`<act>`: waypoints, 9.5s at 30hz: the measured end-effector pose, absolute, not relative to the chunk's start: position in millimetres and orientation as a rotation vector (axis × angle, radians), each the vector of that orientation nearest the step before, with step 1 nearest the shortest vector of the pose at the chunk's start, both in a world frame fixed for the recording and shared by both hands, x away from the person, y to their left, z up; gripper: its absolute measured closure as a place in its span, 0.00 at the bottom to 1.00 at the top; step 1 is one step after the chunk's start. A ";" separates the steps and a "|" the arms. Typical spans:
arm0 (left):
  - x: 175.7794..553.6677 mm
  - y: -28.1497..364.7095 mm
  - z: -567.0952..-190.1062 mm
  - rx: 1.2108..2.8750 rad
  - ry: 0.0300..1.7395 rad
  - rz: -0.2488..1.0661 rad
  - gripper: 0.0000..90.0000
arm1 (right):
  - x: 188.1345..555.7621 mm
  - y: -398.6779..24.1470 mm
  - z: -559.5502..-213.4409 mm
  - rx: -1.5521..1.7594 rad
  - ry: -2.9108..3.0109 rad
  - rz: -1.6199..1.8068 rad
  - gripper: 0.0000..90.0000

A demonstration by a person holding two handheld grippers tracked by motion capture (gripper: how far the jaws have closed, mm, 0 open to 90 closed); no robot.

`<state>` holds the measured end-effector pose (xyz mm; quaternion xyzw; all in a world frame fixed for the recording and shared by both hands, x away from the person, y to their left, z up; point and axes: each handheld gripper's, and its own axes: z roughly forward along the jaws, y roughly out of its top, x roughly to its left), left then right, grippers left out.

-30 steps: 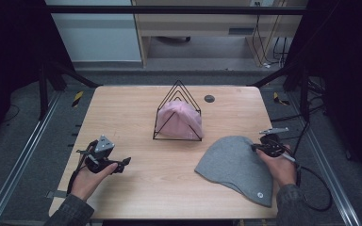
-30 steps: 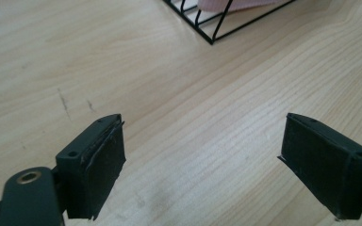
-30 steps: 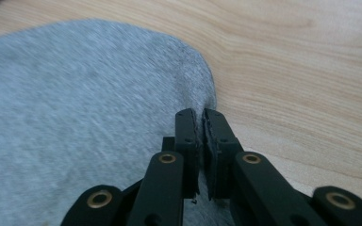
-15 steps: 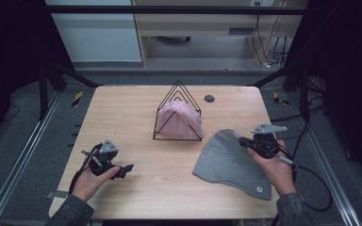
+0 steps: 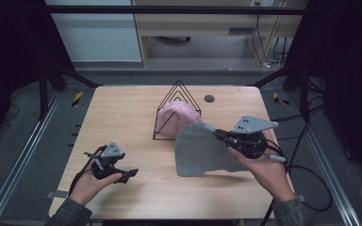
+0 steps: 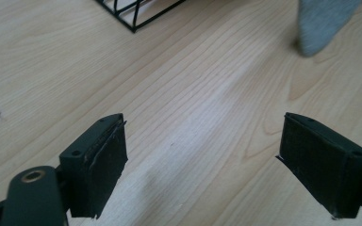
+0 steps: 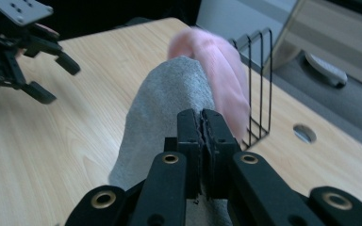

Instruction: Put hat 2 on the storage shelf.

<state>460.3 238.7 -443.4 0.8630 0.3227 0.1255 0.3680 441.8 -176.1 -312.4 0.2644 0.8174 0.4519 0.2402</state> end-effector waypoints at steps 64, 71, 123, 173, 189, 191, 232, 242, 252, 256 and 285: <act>488.3 144.9 -353.9 2.255 0.534 0.383 0.97 | 461.9 -129.9 -284.7 0.662 2.285 1.322 0.97; 485.3 148.6 -327.7 2.268 0.528 0.443 0.97 | 469.1 -140.4 -282.8 0.706 2.248 1.337 0.97; 603.2 132.8 -201.3 2.074 0.618 0.657 0.98 | 619.0 -158.2 -190.0 0.821 2.062 1.380 0.97; 633.5 142.6 -264.4 2.127 0.702 0.642 0.97 | 640.6 -135.7 -250.1 0.886 2.149 1.300 0.97; 628.6 144.2 -271.3 2.114 0.701 0.647 0.97 | 635.7 -133.2 -256.4 0.875 2.146 1.280 0.97; 629.6 145.7 -274.6 2.116 0.709 0.641 0.97 | 635.8 -133.1 -259.4 0.877 2.149 1.277 0.97; 627.7 148.9 -340.8 2.178 0.751 0.572 0.97 | 637.3 -117.2 -316.9 0.922 2.262 1.171 0.97; 627.3 152.0 -354.6 2.184 0.784 0.567 0.97 | 635.2 -112.2 -329.3 0.930 2.288 1.146 0.97; 624.2 158.9 -368.1 2.205 0.830 0.549 0.97 | 630.0 -105.0 -334.4 0.916 2.309 1.143 0.97; 623.3 161.4 -372.9 2.209 0.851 0.553 0.97 | 628.1 -103.1 -338.9 0.915 2.320 1.149 0.97; 605.3 165.2 -387.4 2.195 0.878 0.550 0.95 | 614.7 -104.0 -338.7 0.970 2.237 1.128 0.54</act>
